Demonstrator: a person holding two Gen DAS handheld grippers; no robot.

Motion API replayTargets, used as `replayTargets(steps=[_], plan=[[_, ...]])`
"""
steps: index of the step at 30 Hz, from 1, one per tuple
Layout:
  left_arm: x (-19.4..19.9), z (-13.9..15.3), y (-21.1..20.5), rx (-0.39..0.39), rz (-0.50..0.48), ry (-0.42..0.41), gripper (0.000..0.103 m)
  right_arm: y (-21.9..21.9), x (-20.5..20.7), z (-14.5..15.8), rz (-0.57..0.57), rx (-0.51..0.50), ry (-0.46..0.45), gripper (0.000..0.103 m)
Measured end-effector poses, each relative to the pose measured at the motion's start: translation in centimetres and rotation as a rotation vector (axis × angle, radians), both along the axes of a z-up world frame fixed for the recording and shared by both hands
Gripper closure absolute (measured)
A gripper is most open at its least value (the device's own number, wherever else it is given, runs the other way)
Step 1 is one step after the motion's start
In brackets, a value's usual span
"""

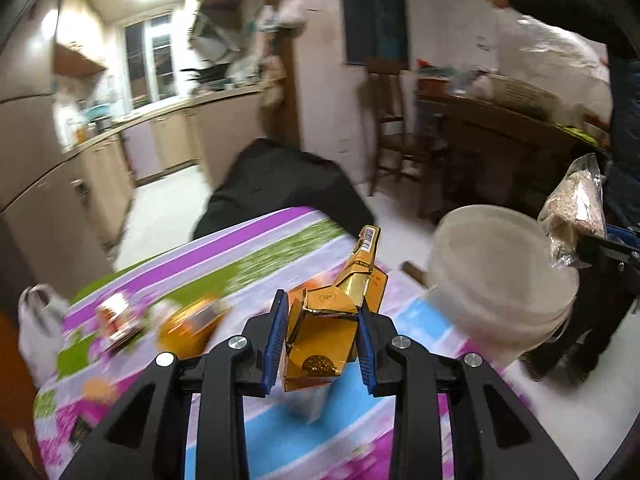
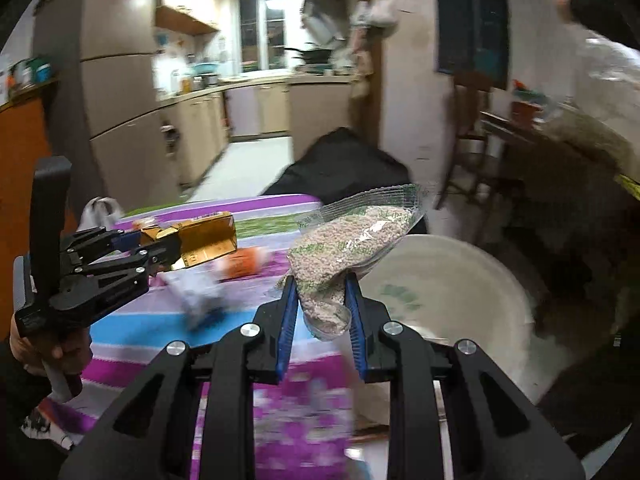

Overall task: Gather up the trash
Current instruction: 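Open both tools over the white bucket to drop the items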

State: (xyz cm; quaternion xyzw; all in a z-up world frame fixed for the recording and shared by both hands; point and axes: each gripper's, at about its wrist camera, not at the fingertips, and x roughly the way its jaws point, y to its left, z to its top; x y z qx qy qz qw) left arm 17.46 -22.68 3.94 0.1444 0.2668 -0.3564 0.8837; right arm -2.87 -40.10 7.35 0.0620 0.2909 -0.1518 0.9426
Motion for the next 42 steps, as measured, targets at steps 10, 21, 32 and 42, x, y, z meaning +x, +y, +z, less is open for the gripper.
replayTargets(steps=[10, 21, 32, 42], plan=[[-0.1, 1.2, -17.8, 0.091, -0.311, 0.044, 0.07, -11.0, 1.4, -0.6, -0.166, 0.111, 0.218, 0.08], [-0.7, -2.5, -30.2, 0.304, -0.498, 0.133, 0.07, -17.6, 6.1, -4.1, -0.187, 0.285, 0.484, 0.081], [1.3, -4.8, -30.2, 0.345, -0.452, 0.171, 0.062, -18.6, 6.4, -5.2, -0.169, 0.311, 0.511, 0.081], [1.4, -4.9, -29.0, 0.335, -0.436, 0.114, 0.054, -18.1, 6.0, -5.6, -0.168, 0.282, 0.524, 0.081]])
